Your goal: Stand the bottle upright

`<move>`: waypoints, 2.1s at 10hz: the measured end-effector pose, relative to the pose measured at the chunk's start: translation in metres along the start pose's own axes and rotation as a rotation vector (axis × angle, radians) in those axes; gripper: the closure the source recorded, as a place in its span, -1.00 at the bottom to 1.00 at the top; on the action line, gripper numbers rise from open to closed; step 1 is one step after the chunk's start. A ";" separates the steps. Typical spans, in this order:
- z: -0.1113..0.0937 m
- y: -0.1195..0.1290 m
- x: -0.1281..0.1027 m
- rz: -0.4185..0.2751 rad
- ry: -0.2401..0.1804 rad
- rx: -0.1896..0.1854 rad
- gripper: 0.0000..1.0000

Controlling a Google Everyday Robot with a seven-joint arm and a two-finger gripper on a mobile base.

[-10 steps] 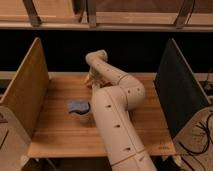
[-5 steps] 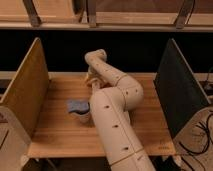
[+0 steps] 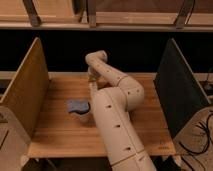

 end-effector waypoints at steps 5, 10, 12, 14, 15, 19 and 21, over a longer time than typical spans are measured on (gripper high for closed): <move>-0.072 0.005 -0.054 -0.028 -0.209 -0.048 1.00; -0.157 0.045 -0.054 -0.179 -0.397 -0.139 1.00; -0.175 0.051 -0.038 -0.236 -0.445 -0.149 1.00; -0.180 0.040 -0.024 -0.283 -0.486 -0.128 1.00; -0.180 0.036 -0.017 -0.301 -0.506 -0.132 1.00; -0.183 0.043 -0.008 -0.333 -0.603 -0.216 1.00; -0.187 0.063 -0.005 -0.390 -0.656 -0.262 1.00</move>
